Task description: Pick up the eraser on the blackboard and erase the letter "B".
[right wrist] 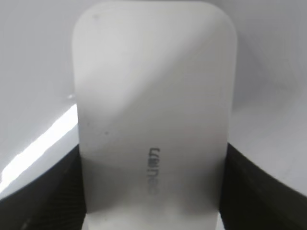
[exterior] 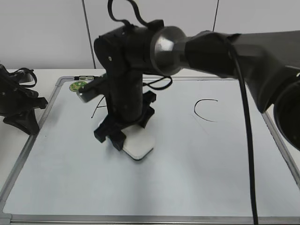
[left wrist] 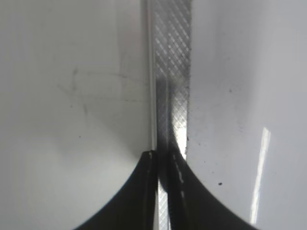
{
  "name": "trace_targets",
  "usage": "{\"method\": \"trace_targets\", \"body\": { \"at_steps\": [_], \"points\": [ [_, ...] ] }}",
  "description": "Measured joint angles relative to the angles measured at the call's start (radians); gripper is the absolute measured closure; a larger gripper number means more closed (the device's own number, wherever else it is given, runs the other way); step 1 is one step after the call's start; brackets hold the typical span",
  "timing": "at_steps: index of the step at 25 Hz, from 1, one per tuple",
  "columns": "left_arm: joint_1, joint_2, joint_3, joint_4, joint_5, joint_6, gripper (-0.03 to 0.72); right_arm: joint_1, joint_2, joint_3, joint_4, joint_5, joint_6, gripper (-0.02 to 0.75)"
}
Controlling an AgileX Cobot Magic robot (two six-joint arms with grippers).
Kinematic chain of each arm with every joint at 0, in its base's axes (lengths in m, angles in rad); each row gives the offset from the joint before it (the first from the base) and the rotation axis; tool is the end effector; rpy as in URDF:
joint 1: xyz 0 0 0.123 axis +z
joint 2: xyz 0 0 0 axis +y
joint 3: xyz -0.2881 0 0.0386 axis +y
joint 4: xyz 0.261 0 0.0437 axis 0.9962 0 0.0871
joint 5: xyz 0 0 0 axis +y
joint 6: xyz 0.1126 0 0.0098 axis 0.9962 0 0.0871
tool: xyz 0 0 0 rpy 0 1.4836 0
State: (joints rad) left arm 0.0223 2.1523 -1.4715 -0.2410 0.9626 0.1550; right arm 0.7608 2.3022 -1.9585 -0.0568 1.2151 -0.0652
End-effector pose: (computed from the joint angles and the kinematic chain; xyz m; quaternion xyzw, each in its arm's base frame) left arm 0.4243 -0.0127 0.1014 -0.0020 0.9950 -0.0981 0.0160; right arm 0.3611 0.3354 0.1525 -0.4085 0.9110 -0.0086 0.0558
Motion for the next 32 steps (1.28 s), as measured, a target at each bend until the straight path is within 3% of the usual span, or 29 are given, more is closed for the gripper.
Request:
{"method": "trace_targets", "body": {
  "at_steps": [8, 15, 24, 28, 32],
  "points": [
    [0.000, 0.000, 0.000, 0.000, -0.001, 0.000, 0.677, -0.024, -0.040, -0.103, -0.114, 0.013, 0.019, 0.189],
    [0.000, 0.000, 0.000, 0.000, -0.001, 0.000, 0.677, -0.191, -0.172, -0.066, -0.123, 0.013, 0.044, 0.189],
    [0.000, 0.000, 0.000, 0.001, -0.001, 0.000, 0.677, -0.470, -0.402, 0.194, -0.126, 0.017, 0.093, 0.190],
    [0.000, 0.000, 0.000, 0.001, -0.001, 0.000, 0.677, -0.550, -0.472, 0.351, -0.066, -0.008, 0.107, 0.190],
    [0.000, 0.000, 0.000, 0.001, -0.001, 0.000, 0.677, -0.587, -0.511, 0.532, -0.048, -0.130, 0.135, 0.190]
  ]
}}
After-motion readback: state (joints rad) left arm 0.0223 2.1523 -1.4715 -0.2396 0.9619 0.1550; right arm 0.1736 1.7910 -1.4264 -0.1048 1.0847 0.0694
